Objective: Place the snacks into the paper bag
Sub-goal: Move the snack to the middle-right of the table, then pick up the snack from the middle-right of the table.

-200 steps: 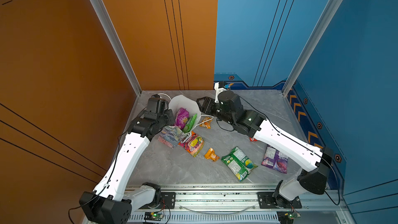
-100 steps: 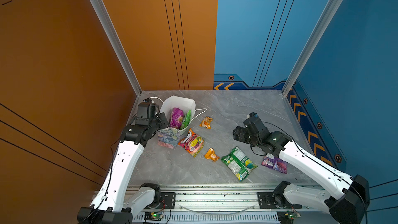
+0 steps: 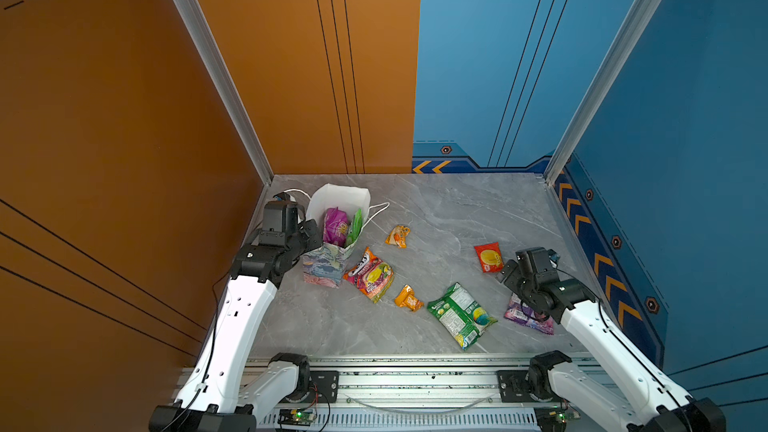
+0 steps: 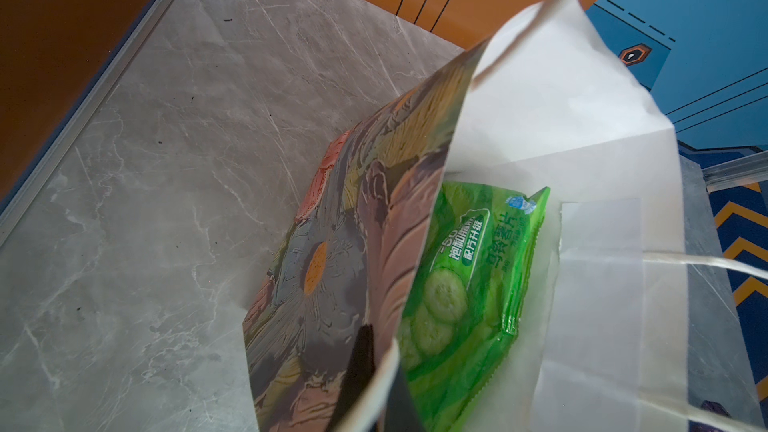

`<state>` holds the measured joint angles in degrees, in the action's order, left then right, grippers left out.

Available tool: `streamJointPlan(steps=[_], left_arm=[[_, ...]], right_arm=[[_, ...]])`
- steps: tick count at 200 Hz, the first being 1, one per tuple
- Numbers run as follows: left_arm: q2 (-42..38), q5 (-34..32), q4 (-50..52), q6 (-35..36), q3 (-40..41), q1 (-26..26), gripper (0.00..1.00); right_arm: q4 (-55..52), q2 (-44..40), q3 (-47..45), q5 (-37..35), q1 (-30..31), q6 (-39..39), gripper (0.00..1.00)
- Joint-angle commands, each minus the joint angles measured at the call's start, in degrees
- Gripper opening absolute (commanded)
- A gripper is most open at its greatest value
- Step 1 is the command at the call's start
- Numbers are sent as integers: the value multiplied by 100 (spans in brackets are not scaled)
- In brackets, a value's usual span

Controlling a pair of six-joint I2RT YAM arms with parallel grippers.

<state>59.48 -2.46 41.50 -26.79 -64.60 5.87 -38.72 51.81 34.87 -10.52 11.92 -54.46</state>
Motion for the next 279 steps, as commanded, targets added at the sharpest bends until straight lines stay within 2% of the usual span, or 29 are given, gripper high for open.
streamJointPlan(steps=[1, 34, 63, 100, 146, 173, 193, 229, 279], left_arm=[[-103, 94, -1, 104, 87, -81, 0], [-77, 122, -1, 103, 87, -122, 0], [-44, 141, -6, 95, 79, -144, 0], [-18, 150, -1, 86, 92, -193, 0], [-1, 158, -10, 86, 98, -284, 0], [17, 160, -14, 108, 114, -296, 0], [20, 141, -10, 120, 111, -310, 0], [21, 158, -11, 129, 106, -347, 0], [57, 221, -24, 125, 110, -393, 0]], right_arm=[[45, -147, -384, 107, -313, -432, 100], [165, -197, -771, -2, -384, -841, 100], [587, -142, -1055, 218, -355, -1026, 100], [1437, 447, -1144, 469, 80, -1291, 100], [2347, 1976, -358, 777, 886, -1287, 100], [2284, 2890, 488, 1209, 1090, -679, 100], [1734, 3236, 1099, 1418, 1043, -50, 100], [827, 2813, 1448, 1059, 764, 645, 100], [149, 1648, 1122, 964, -255, 1025, 100]])
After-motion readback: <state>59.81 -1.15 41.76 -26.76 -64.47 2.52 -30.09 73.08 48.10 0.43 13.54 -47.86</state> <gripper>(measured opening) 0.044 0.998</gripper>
